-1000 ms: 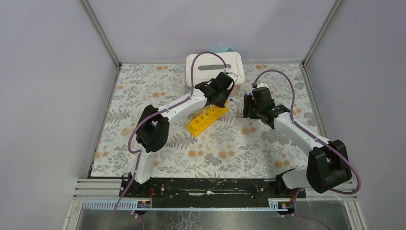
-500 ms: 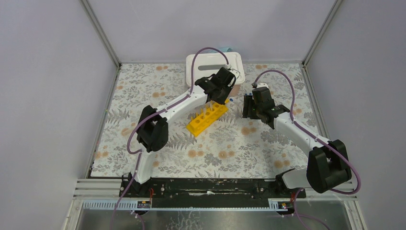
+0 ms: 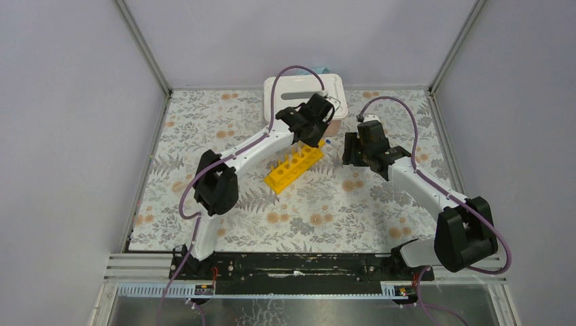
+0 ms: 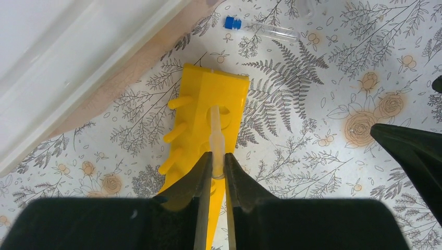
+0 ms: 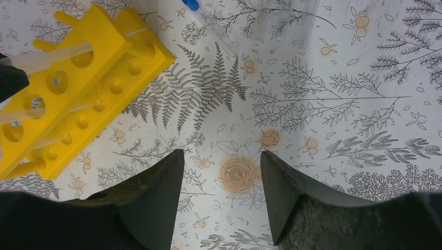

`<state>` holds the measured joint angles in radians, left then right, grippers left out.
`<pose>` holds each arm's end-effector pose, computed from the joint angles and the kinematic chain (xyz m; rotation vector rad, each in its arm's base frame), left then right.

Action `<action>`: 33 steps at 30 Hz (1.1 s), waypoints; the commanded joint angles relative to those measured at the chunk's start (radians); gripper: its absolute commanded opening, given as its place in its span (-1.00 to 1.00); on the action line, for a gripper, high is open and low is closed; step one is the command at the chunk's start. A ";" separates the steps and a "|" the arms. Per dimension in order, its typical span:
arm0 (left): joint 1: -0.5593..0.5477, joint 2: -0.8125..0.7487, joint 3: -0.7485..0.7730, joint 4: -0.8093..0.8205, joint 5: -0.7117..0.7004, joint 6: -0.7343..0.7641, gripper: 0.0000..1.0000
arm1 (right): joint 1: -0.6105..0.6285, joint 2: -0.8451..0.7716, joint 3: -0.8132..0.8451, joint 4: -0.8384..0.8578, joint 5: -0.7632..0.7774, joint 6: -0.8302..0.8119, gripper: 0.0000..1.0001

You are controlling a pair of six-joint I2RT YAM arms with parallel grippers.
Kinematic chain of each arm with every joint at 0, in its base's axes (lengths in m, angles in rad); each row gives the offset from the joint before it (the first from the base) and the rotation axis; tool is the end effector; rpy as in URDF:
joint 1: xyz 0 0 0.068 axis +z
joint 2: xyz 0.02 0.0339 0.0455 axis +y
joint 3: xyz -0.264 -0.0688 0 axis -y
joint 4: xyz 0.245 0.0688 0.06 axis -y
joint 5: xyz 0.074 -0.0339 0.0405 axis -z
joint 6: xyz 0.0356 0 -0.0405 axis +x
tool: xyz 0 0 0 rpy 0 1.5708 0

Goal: Organize the chemistry lab equipment
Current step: Insert the test tube into the slot of the test tube rack.

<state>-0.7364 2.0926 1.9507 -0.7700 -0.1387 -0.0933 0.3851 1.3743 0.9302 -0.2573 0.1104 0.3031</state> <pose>0.3512 -0.3117 0.2807 0.7275 2.3704 -0.1840 0.2786 0.1087 0.2508 -0.0350 2.2780 0.2383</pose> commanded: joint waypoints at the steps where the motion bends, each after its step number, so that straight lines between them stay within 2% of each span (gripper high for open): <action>1: 0.011 -0.026 0.039 -0.013 -0.010 0.023 -0.62 | -0.005 0.002 0.050 0.015 -0.015 -0.001 0.26; 33: 0.015 -0.026 0.160 -0.152 -0.011 0.004 -0.69 | -0.004 -0.003 0.050 0.001 -0.033 0.009 0.26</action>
<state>-0.7307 2.0911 2.0754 -0.8909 -0.1467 -0.0868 0.3851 1.3754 0.9344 -0.2581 0.0860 0.3046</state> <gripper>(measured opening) 0.169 0.629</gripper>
